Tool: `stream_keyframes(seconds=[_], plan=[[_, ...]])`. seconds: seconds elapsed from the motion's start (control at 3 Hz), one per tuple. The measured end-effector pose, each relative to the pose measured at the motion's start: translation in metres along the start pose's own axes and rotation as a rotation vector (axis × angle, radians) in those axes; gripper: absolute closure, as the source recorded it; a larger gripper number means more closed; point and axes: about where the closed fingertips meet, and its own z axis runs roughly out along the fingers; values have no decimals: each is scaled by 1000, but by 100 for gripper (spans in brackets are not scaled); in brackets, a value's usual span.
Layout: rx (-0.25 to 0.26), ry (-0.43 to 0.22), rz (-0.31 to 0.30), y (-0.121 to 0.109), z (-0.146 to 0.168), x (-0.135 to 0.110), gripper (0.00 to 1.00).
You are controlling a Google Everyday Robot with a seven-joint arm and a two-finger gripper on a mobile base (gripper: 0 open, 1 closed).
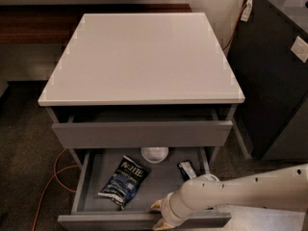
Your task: Pick blue chip bag from middle drawer and place on counter
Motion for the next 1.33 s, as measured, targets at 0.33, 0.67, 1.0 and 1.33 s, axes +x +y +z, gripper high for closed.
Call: stream_keyframes(seconds=[0.33, 0.67, 1.0, 1.33], plan=[[-2, -1, 0, 1, 1, 0, 2], [-3, -1, 0, 1, 1, 0, 0], [-31, -37, -24, 0, -20, -15, 0], [-51, -26, -49, -10, -58, -30, 0]])
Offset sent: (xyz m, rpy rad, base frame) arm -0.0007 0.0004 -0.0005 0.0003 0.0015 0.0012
